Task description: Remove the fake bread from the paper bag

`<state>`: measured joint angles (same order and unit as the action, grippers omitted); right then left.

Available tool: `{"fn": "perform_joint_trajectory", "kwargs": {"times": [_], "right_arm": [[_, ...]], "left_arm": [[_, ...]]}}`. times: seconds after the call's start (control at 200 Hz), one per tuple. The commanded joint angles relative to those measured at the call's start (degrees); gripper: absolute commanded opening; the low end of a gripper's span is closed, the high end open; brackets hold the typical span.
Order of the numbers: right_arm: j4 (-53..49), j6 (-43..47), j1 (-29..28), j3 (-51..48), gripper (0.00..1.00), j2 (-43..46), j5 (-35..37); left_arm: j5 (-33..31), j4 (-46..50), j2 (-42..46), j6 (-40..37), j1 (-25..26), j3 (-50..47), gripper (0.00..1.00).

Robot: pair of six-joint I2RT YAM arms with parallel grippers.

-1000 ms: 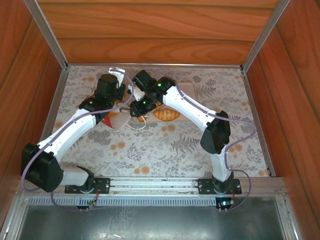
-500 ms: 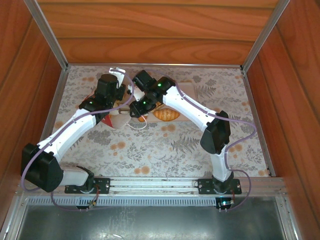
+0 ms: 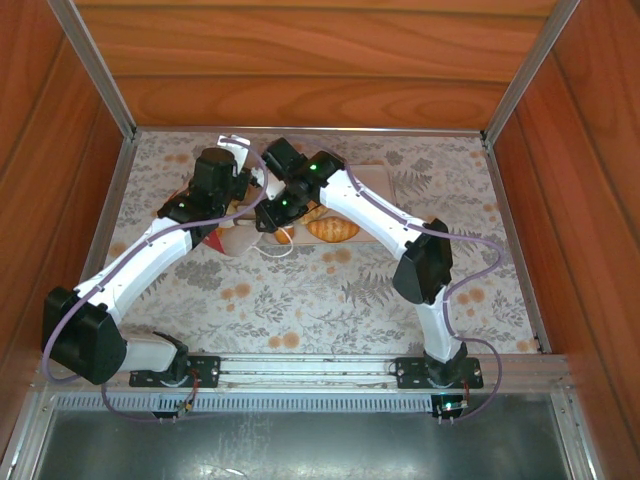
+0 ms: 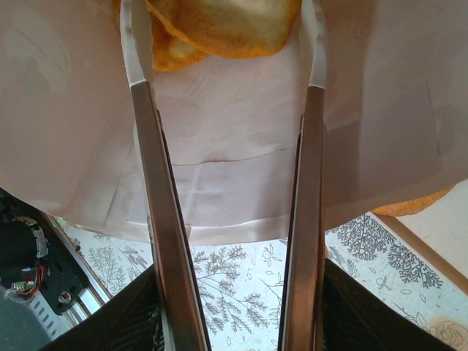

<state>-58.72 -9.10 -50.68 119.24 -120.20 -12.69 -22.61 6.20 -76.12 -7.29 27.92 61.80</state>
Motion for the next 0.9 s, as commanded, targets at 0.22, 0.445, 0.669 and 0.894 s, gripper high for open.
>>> {"fn": "perform_joint_trajectory", "kwargs": {"times": [0.22, 0.445, 0.669, 0.894], "right_arm": [[0.61, -0.27, -0.55, 1.06, 0.34, 0.67, -1.17], [1.66, -2.24, -0.53, -0.97, 0.18, 3.91, 1.81], [2.38, -5.34, 0.47, -3.46, 0.09, 7.11, 3.68], [2.04, -9.05, 2.08, -5.99, 0.08, 10.22, 5.13]], "left_arm": [[-0.56, -1.54, 0.94, -0.25, 0.40, 0.95, 0.00], [-1.88, -1.54, 0.45, -0.40, 0.38, 0.51, 0.00], [-3.13, -1.89, -0.28, -0.57, 0.40, 0.46, 0.00], [-3.36, -1.90, -0.29, -0.80, 0.38, 0.34, 0.00]]}}
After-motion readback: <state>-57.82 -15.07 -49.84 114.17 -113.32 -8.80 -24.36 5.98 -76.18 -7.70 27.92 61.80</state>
